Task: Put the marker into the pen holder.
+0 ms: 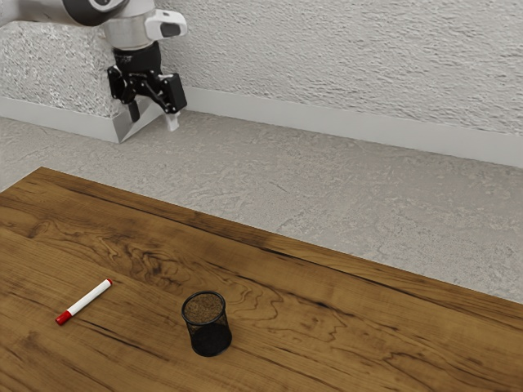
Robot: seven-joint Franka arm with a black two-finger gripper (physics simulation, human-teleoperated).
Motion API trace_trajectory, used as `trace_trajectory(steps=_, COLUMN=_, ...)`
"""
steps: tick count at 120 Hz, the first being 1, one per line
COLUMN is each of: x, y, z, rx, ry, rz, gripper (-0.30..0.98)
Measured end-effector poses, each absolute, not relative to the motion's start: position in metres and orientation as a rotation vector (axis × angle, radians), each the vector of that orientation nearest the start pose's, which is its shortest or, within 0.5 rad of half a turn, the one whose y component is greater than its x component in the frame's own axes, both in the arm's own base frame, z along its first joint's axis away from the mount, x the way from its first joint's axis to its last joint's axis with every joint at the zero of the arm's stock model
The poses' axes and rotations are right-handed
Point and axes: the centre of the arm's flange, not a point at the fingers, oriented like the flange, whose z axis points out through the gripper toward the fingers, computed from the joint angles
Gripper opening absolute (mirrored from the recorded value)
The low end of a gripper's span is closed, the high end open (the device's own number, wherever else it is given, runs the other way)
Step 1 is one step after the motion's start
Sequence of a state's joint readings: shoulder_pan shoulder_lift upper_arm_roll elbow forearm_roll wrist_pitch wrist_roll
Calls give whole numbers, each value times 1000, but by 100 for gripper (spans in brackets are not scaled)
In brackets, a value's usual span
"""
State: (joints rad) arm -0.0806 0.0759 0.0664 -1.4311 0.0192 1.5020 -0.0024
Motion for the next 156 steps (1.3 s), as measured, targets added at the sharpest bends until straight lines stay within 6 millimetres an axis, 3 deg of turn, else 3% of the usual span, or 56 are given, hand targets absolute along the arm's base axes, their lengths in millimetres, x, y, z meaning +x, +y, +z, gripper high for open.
trace_trajectory(steps=20, x=569, y=-16, z=645, rx=-3116, ry=41, rz=3, gripper=69)
trace_trajectory(steps=41, x=562, y=-3, z=649, rx=-3115, ry=9, rz=15, gripper=69)
trace_trajectory(steps=48, x=548, y=1, z=643, rx=-3105, ry=4, rz=31, gripper=69)
trace_trajectory(steps=57, x=524, y=8, z=602, rx=-3097, ry=3, rz=117, gripper=69)
trace_trajectory(steps=66, x=513, y=25, z=552, rx=-3092, ry=-35, rz=196, gripper=69)
trace_trajectory(steps=74, x=509, y=43, z=506, rx=-3088, ry=-82, rz=260, gripper=69)
trace_trajectory(steps=91, x=514, y=62, z=434, rx=-3079, ry=-105, rz=294, gripper=69)
trace_trajectory(steps=101, x=517, y=69, z=402, rx=-3085, ry=-56, rz=243, gripper=69)
trace_trajectory(steps=125, x=495, y=79, z=349, rx=-3100, ry=111, rz=138, gripper=69)
trace_trajectory(steps=156, x=451, y=113, z=339, rx=-3109, ry=199, rz=12, gripper=69)
